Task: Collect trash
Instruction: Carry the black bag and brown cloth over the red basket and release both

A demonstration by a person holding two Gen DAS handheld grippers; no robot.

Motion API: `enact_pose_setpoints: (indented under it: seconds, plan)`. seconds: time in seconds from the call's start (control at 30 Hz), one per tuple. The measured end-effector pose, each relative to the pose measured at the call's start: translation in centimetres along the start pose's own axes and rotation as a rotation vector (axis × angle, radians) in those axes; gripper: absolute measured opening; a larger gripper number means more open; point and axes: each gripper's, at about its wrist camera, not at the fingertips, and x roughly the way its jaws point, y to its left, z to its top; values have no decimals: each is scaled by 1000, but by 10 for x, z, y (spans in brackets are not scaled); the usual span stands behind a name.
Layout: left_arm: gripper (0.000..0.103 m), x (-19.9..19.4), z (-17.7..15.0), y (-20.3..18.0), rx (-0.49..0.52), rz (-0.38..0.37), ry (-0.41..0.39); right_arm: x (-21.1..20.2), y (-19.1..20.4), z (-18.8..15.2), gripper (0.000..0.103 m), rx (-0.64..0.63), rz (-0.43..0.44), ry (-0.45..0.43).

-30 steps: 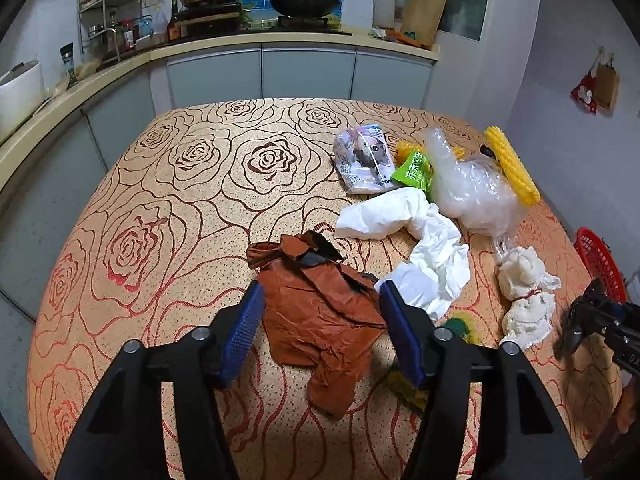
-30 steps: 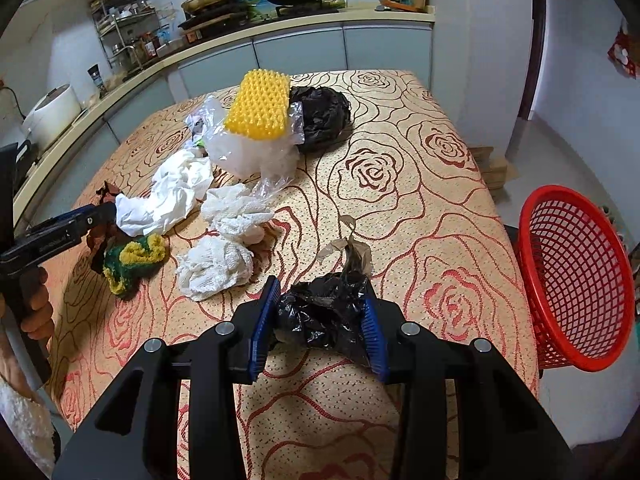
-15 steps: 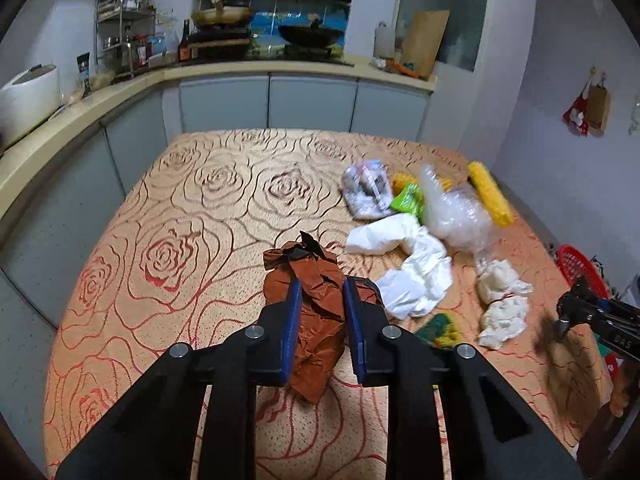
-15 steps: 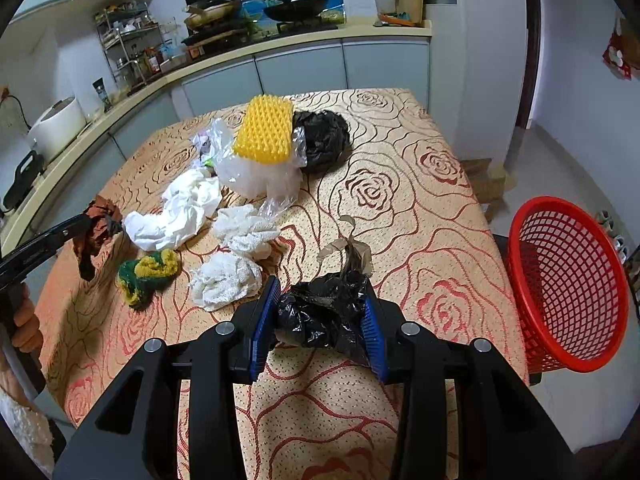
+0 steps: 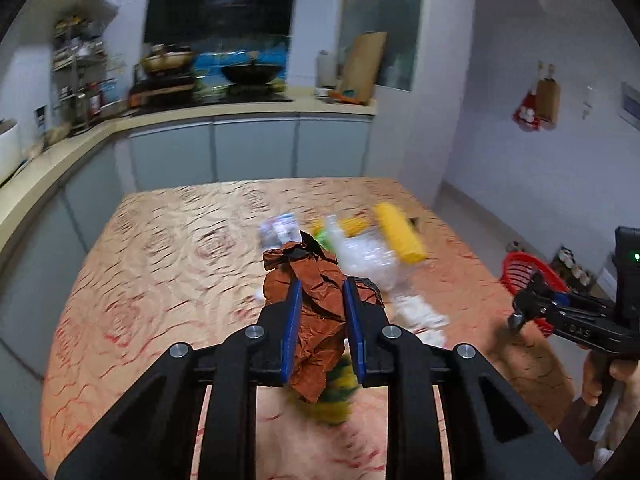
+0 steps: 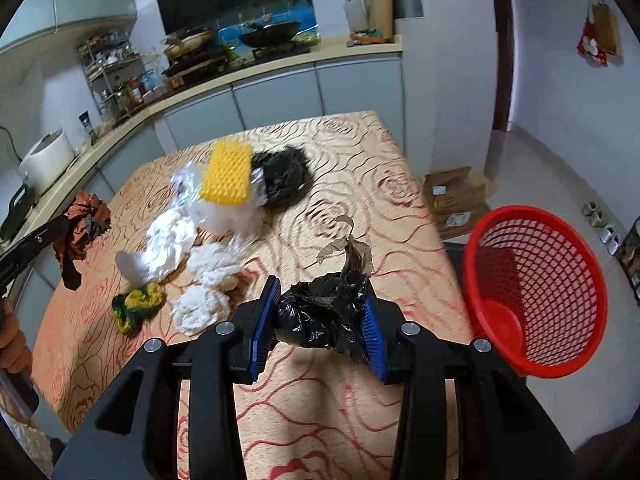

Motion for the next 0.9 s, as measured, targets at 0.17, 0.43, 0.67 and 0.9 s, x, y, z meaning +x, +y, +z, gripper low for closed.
enact_pose_setpoints:
  seconds: [0.17,0.43,0.67,0.9]
  plan:
    - [20,20,15,-47,67,-98,2,-15,-34,8,38,53,-63,-39]
    - [20,65,35,-144,175,-277,26,-34,-107,9,38,153,-205,-80]
    - [20,105,35,-219,239,-418,90,-43,-162,0,38,222,-291,-83]
    - [20,144,21,-276,300,-517,192,-30,-183,-9,39,220,-302,-41]
